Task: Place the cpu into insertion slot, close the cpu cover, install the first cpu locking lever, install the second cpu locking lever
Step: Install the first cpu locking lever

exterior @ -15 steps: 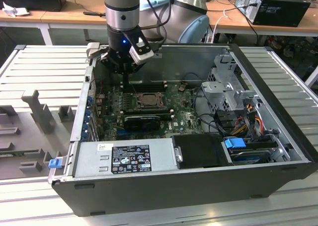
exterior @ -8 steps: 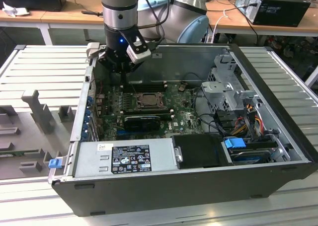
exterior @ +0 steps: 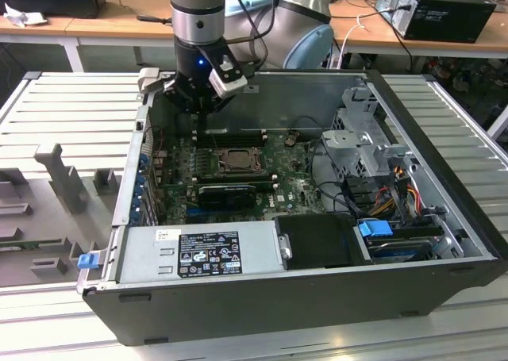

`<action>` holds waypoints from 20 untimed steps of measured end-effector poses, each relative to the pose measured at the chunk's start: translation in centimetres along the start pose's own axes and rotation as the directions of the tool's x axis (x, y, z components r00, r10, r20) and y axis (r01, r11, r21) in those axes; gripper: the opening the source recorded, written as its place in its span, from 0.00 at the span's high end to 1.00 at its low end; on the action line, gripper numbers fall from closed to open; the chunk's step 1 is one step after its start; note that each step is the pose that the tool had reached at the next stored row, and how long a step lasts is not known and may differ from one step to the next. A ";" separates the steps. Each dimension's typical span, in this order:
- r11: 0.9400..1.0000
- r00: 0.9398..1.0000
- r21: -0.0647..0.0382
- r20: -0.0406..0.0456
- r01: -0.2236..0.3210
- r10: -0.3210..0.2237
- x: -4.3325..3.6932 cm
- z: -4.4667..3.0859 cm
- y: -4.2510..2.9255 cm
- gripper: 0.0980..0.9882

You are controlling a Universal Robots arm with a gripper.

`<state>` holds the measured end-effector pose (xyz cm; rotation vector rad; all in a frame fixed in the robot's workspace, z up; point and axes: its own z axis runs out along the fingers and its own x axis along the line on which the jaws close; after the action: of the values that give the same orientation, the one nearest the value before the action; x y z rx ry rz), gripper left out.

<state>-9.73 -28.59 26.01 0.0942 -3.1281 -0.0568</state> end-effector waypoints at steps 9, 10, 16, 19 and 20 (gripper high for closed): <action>1.000 1.000 -0.002 0.000 0.000 0.000 -1.13 0.00 -0.07 0.99; 1.000 1.000 -0.002 0.000 0.000 0.000 -1.17 0.00 -0.07 0.99; 1.000 1.000 -0.002 0.000 0.000 0.000 -1.45 0.00 -0.09 0.99; 1.000 1.000 -0.002 0.000 0.000 0.000 -1.57 0.00 -0.09 0.99; 1.000 1.000 -0.002 0.000 0.000 0.000 -1.63 0.00 -0.10 0.99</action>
<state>-8.10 -28.59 25.98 0.0941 -3.1282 -0.0597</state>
